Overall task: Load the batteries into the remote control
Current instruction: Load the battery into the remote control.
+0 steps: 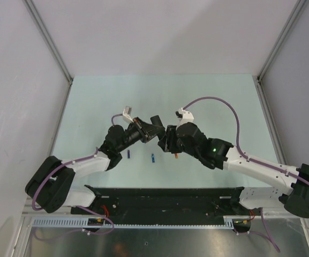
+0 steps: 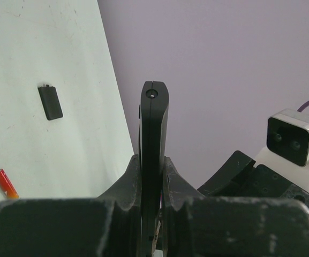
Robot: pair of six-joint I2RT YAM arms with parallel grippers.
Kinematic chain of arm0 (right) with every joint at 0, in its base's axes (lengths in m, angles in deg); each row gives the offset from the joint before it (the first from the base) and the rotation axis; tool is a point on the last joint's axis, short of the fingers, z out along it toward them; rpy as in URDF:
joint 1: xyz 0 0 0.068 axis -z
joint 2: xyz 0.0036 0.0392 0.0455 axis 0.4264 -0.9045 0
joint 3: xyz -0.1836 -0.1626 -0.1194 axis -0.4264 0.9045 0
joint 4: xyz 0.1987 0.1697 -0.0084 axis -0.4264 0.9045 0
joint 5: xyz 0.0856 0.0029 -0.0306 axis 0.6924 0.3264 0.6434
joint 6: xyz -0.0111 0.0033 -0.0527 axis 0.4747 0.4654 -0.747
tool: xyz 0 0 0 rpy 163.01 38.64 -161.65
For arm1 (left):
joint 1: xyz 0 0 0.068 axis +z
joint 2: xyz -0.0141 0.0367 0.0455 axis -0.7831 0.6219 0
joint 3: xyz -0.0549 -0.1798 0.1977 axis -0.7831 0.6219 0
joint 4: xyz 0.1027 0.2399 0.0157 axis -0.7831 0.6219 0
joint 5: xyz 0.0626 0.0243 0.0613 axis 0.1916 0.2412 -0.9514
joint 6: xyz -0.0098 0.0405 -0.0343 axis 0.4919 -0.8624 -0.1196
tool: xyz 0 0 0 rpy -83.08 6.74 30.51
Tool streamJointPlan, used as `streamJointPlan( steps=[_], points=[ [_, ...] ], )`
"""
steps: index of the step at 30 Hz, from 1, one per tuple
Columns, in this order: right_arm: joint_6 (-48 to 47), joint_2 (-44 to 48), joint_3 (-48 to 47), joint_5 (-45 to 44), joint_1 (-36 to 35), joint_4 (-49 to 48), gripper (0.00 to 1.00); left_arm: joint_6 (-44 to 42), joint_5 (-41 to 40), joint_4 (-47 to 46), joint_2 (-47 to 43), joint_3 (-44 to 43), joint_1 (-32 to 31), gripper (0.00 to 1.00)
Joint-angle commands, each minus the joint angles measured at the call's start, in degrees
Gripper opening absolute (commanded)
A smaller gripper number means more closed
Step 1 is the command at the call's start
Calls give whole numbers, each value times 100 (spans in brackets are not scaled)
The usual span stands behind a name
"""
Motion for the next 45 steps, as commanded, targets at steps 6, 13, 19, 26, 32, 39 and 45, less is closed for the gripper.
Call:
streamJointPlan(
  steps=[6, 13, 19, 26, 32, 39, 45],
  points=[
    [4, 2, -259, 196, 11, 914, 49, 485, -292, -1251, -254, -117, -20, 0],
    [-93, 309, -470, 11, 161, 1169, 59, 467, -257, -1242, -175, -73, -20, 0],
    [-154, 511, -523, -103, 310, 1248, 64, 458, -248, -1251, -157, -64, -20, 0],
    [-242, 784, -567, -235, 345, 1160, 66, 432, -240, -1251, -130, 6, -20, 0],
    [-277, 986, -594, -480, 345, 1221, 66, 423, -187, -1251, -157, 59, -11, 0],
    [-506, 1461, -532, -481, 626, 1292, 67, 493, 296, -1259, -244, 576, 331, 0],
    [-252, 1593, 275, 1350, 1458, 503, 67, 572, 1147, -1251, -368, 736, 560, 0]
  ],
)
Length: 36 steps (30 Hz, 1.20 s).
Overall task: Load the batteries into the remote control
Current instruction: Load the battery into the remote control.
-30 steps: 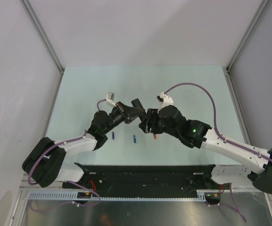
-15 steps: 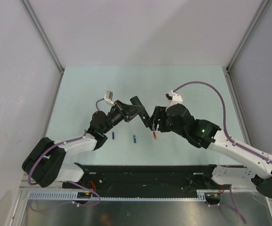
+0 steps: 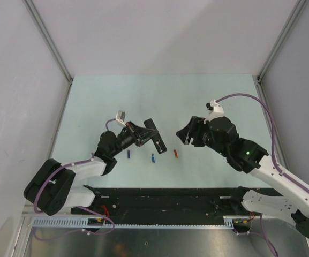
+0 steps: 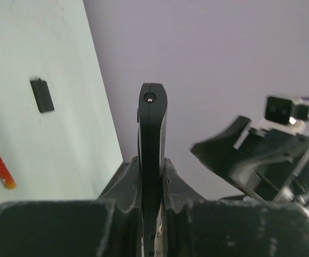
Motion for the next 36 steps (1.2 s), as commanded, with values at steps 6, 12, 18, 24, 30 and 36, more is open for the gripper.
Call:
streamJointPlan(
  steps=[6, 12, 18, 24, 30, 36],
  points=[
    [862, -84, 1492, 3904, 1168, -2241, 72, 43, 1373, -254, -272, -91, 191, 0],
    [1302, -224, 1704, 4346, 1133, -3226, 78, -1, 1505, -263, -228, -249, 191, 0],
    [1198, -514, 1704, 4312, 773, -3367, 75, -1, 1540, -254, -210, -319, 148, 0],
    [1118, -875, 1703, 4101, 395, -3525, 68, -10, 1575, -254, -254, -311, 112, 0],
    [1118, -1139, 1660, 4100, 368, -3648, 60, 8, 1584, -254, -359, -267, 112, 0],
    [1145, -1253, 1659, 4118, 359, -3771, 50, 17, 1584, -254, -465, -231, 95, 0]
  ],
)
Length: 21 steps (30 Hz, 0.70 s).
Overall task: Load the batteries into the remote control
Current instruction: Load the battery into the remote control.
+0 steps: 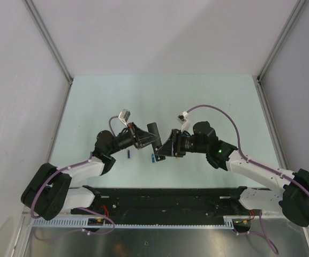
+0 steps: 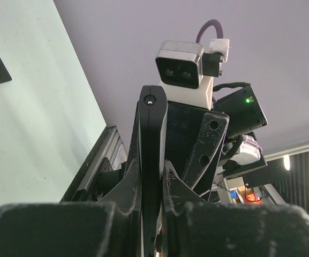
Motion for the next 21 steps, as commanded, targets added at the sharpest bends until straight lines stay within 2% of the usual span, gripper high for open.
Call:
streamJointPlan(
  steps=[1, 6, 10, 12, 15, 16, 19, 21],
  points=[
    [-3, -55, -120, 9, -15, -375, 47, 12, 100, -234, -188, -135, -28, 0],
    [32, -108, -128, 27, -14, -454, 42, 12, 91, -226, -223, -118, -36, 0],
    [41, -135, -120, 18, -41, -454, 33, 12, 56, -226, -249, -109, -36, 0],
    [32, -143, -128, 18, -41, -428, 32, 12, 56, -226, -258, -100, -54, 0],
    [41, -109, -128, 9, -41, -402, 43, -5, 30, -226, -275, -91, -45, 0],
    [58, -82, -120, 0, -32, -384, 55, -14, 21, -226, -275, -83, -45, 0],
    [146, 76, -128, 0, 38, -367, 70, -31, 3, -226, -258, -47, -45, 0],
    [164, 242, -137, -17, 108, -279, 73, -75, -40, -234, -249, -12, -36, 0]
  ],
)
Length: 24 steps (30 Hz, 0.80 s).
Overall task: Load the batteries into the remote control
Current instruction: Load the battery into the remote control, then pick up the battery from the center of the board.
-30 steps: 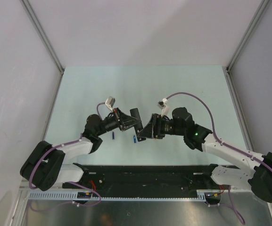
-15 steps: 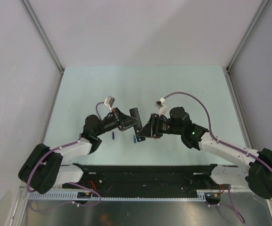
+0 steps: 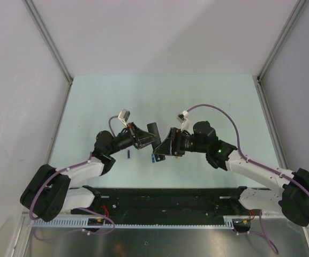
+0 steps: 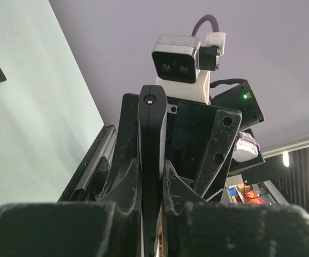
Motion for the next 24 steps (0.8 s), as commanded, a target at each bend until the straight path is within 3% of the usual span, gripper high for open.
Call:
streamJointPlan(
  steps=[1, 6, 10, 14, 19, 24],
  points=[
    [44, 391, -163, -52, 198, 40, 75, -80, -82, -224, -131, 12, -21, 0],
    [-368, 1102, -400, -429, 479, 1084, 77, -168, -196, -232, -122, 108, 40, 0],
    [-931, 1464, -418, -1656, 664, 2166, 75, -194, -231, -206, -219, 336, 233, 0],
    [-1353, 851, -418, -2415, 621, 3018, 67, -238, -223, -127, -438, 565, 339, 0],
    [-1757, -176, -410, -3461, 313, 2829, 54, -299, -267, 5, -955, 916, 383, 0],
    [-1942, -881, -445, -3551, 313, 2335, 44, -528, -302, 514, -1545, 1128, 418, 0]
  ],
)
